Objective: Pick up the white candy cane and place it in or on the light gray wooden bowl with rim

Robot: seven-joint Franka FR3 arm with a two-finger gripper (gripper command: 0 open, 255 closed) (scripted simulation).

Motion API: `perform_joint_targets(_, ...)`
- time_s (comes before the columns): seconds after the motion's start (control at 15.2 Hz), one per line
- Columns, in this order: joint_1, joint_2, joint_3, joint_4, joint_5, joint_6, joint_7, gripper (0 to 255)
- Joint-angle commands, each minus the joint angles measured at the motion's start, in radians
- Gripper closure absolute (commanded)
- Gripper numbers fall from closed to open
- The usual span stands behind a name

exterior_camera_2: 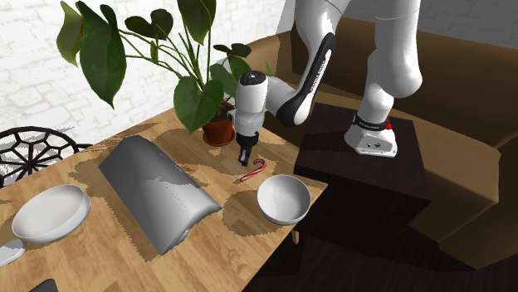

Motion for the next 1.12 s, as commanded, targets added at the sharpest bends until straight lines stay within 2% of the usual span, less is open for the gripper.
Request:
perform_joint_targets(0.0,0.0,0.0,0.0,0.0,0.0,0.0,0.0,255)
perform_joint_targets(0.13,0.0,0.0,0.0,0.0,0.0,0.0,0.0,255)
perform_joint_targets(0.2,0.0,0.0,0.0,0.0,0.0,0.0,0.0,0)
perform_joint_targets(0.4,-0.099,0.082,0.072,0.026,-0.017,-0.07,-0.371,0)
perform_joint_targets(0.66,-0.178,0.202,0.114,0.09,-0.124,-0.201,-0.795,0)
perform_joint_targets(1.06,-0.153,0.26,0.076,0.098,-0.172,-0.157,-0.774,0)
